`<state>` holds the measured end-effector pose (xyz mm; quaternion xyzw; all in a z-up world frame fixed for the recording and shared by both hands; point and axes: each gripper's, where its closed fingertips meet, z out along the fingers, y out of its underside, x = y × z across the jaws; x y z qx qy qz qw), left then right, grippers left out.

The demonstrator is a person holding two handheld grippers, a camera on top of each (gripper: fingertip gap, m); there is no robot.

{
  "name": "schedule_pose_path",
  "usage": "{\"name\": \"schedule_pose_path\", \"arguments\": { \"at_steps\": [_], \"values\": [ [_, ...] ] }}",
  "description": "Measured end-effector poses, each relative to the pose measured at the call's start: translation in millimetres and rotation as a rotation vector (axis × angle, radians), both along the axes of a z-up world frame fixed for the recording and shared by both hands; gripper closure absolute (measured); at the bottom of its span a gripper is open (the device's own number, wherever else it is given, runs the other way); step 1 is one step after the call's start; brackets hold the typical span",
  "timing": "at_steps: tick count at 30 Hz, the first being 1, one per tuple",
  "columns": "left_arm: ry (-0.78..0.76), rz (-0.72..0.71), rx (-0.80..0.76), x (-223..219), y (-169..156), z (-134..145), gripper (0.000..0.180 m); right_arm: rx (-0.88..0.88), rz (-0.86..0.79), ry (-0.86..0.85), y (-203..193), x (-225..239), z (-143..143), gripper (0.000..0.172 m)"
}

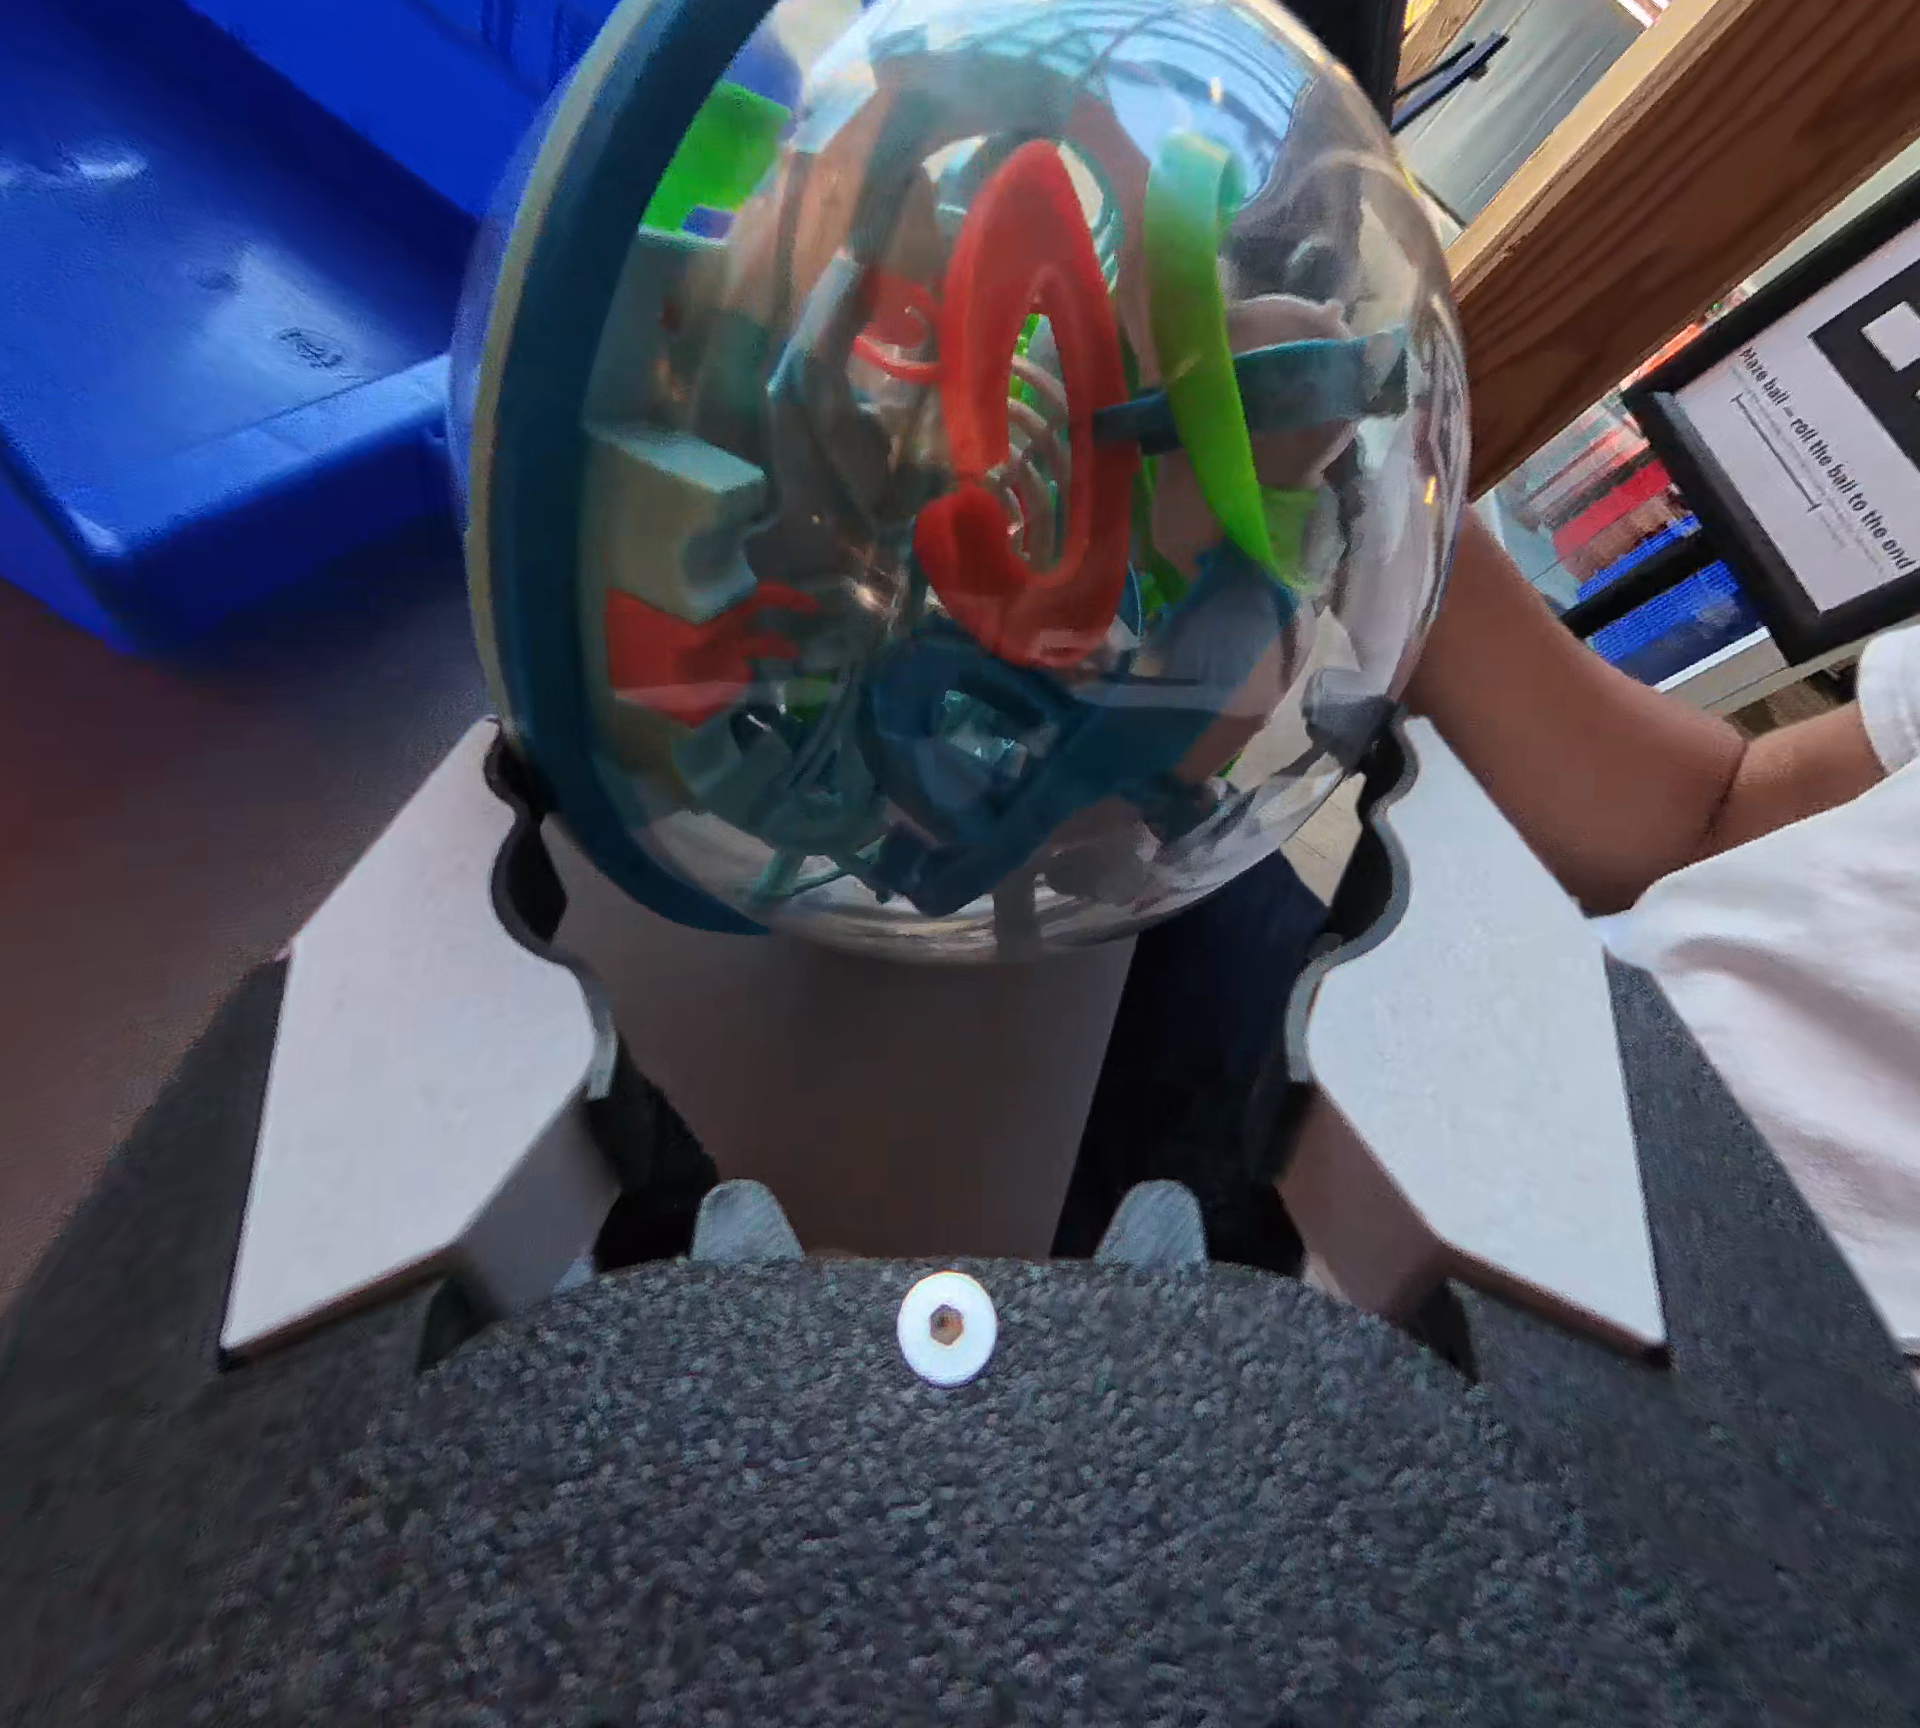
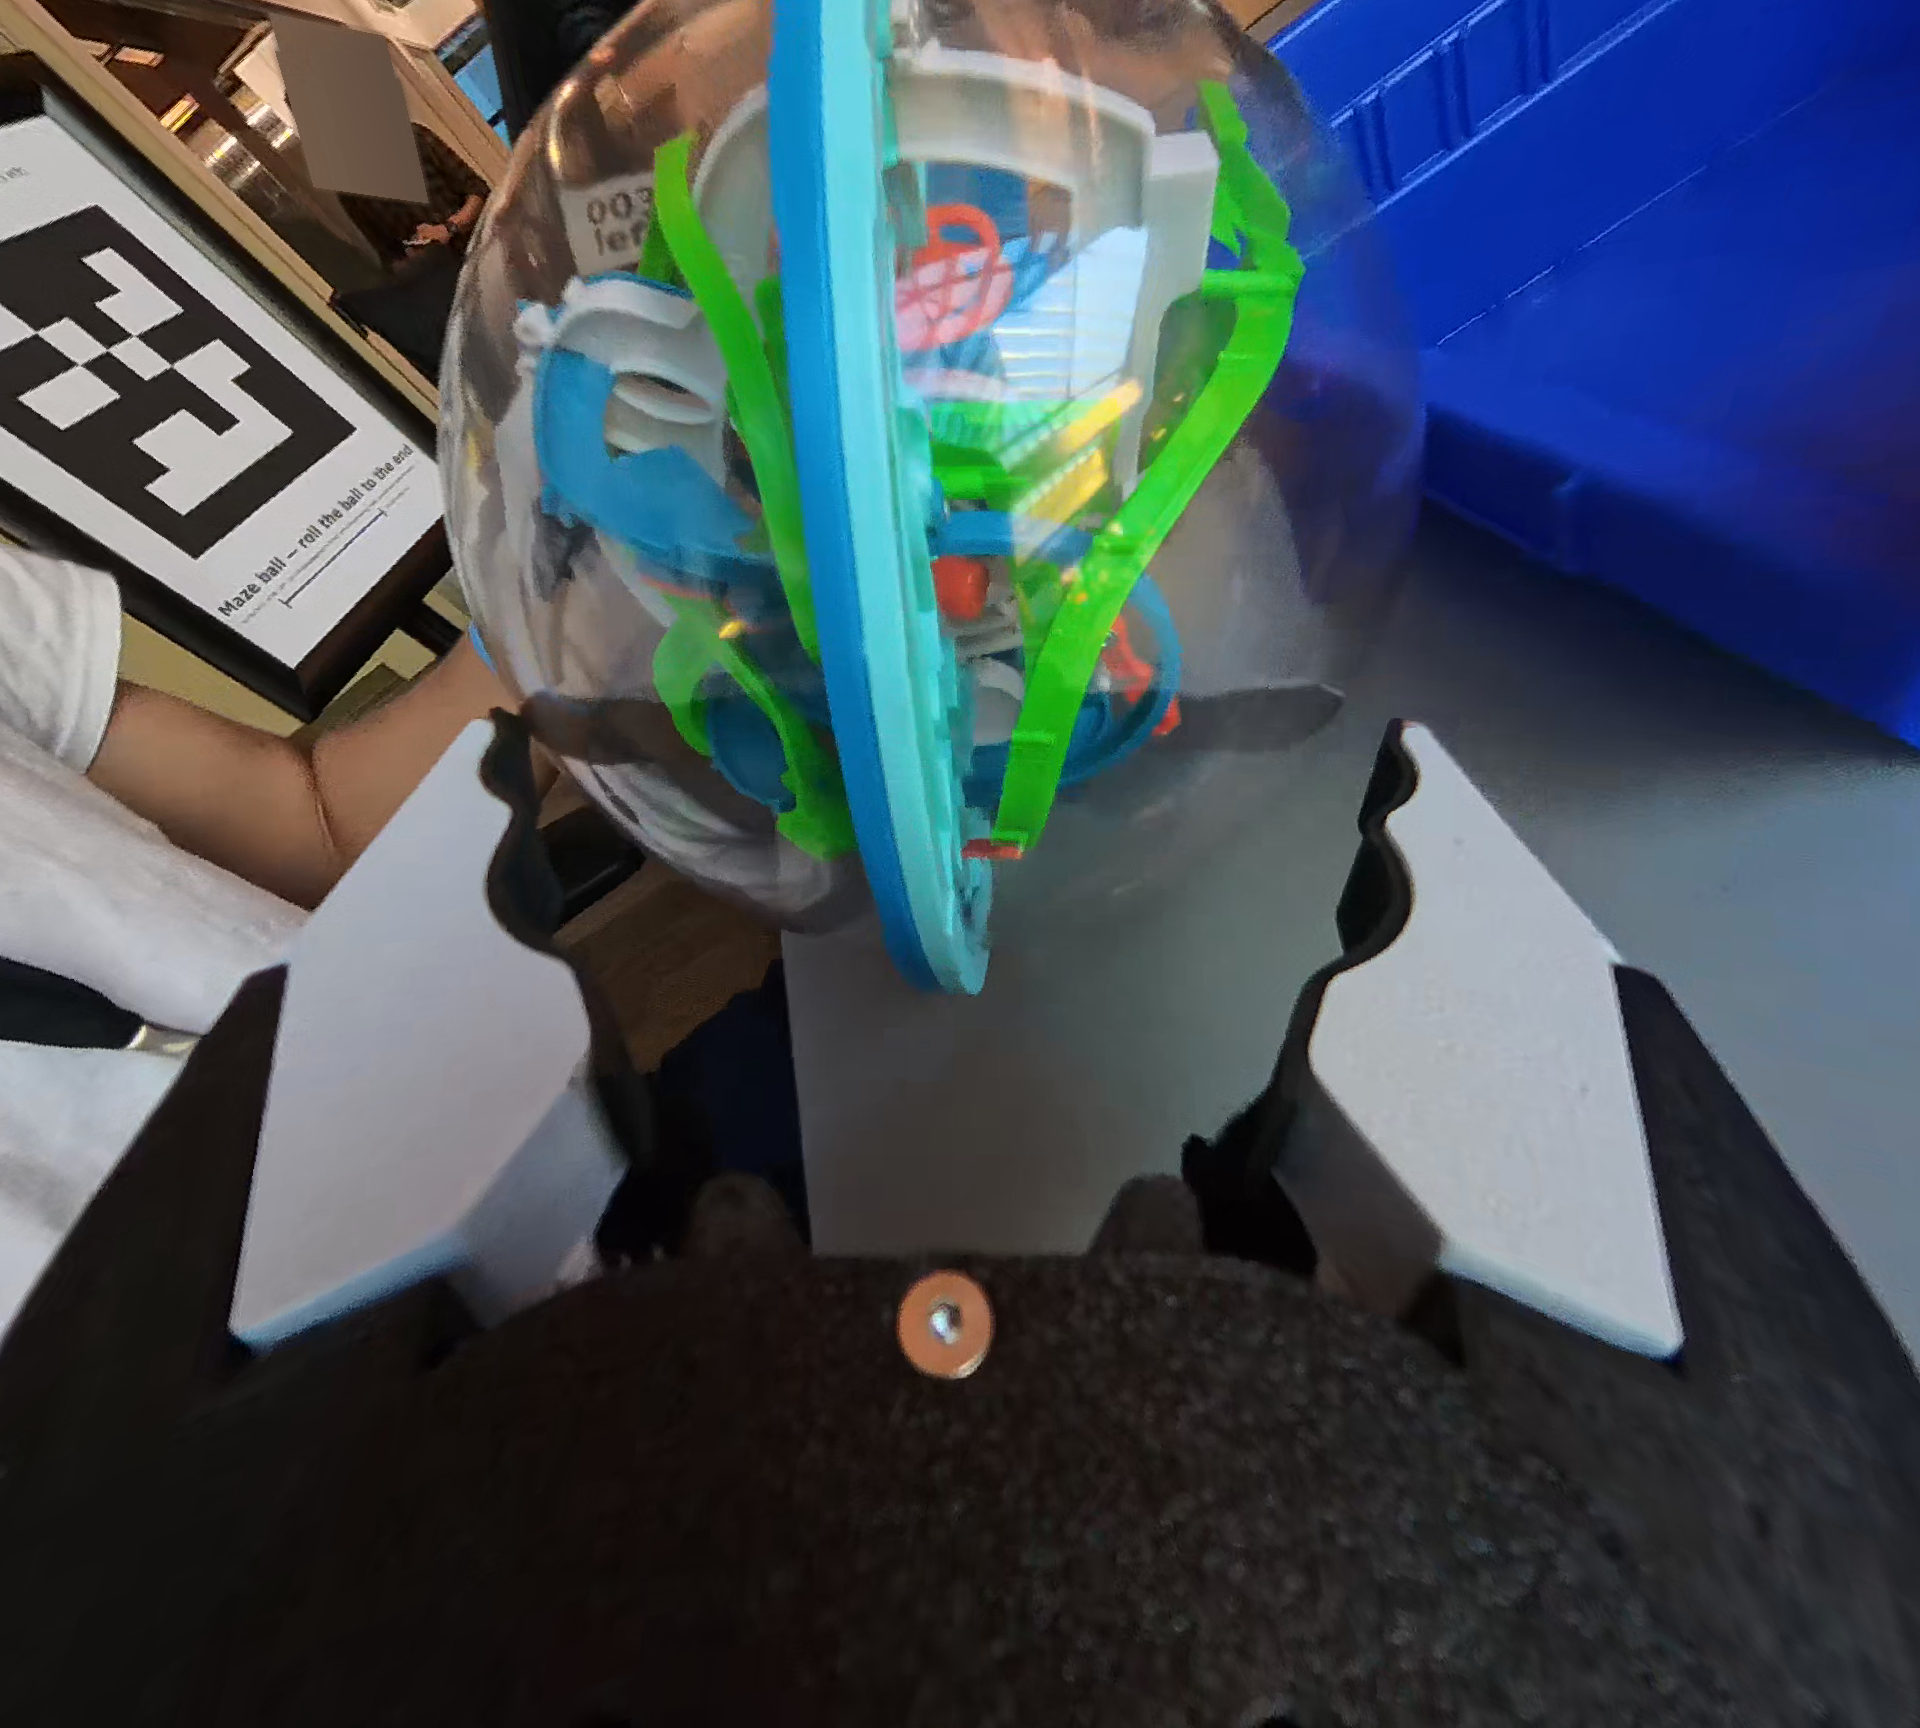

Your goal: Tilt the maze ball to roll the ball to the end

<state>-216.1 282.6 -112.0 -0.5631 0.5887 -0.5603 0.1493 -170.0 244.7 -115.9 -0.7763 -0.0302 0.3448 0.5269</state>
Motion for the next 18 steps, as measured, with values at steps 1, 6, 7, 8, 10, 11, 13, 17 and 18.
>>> {"name": "schedule_pose_path", "arguments": {
  "at_steps": [1,6,7,8,10,11,13,17,18],
  "values": [
    [-0.002,0.005,-0.006,0,-2,0,0.03,-0.008,-0.004,0.006,0,-2,1,0.021],
    [0.003,0.075,0.002,2,-4,0,0.031,-0.048,0.026,-0.009,-3,1,2,0.026],
    [-0.002,0.106,0.011,4,-3,0,0.032,-0.066,0.03,0.0,-5,4,1,0.028],
    [-0.012,0.137,0.023,5,-4,1,0.033,-0.081,0.03,0.011,-7,8,1,0.03],
    [-0.046,0.201,0.055,6,-6,4,0.034,-0.076,-0.001,0.033,-14,16,10,0.031],
    [-0.065,0.232,0.077,7,-8,5,0.035,-0.067,-0.031,0.044,-16,18,16,0.025],
    [-0.089,0.291,0.11,7,-10,7,0.036,-0.1,-0.066,0.064,-20,15,22,0.018],
    [-0.122,0.364,0.182,7,-19,7,0.04,-0.204,-0.142,0.067,-15,5,17,0.017],
    [-0.115,0.357,0.21,6,-24,5,0.043,-0.239,-0.165,0.024,-13,6,11,0.017]
  ]
}}
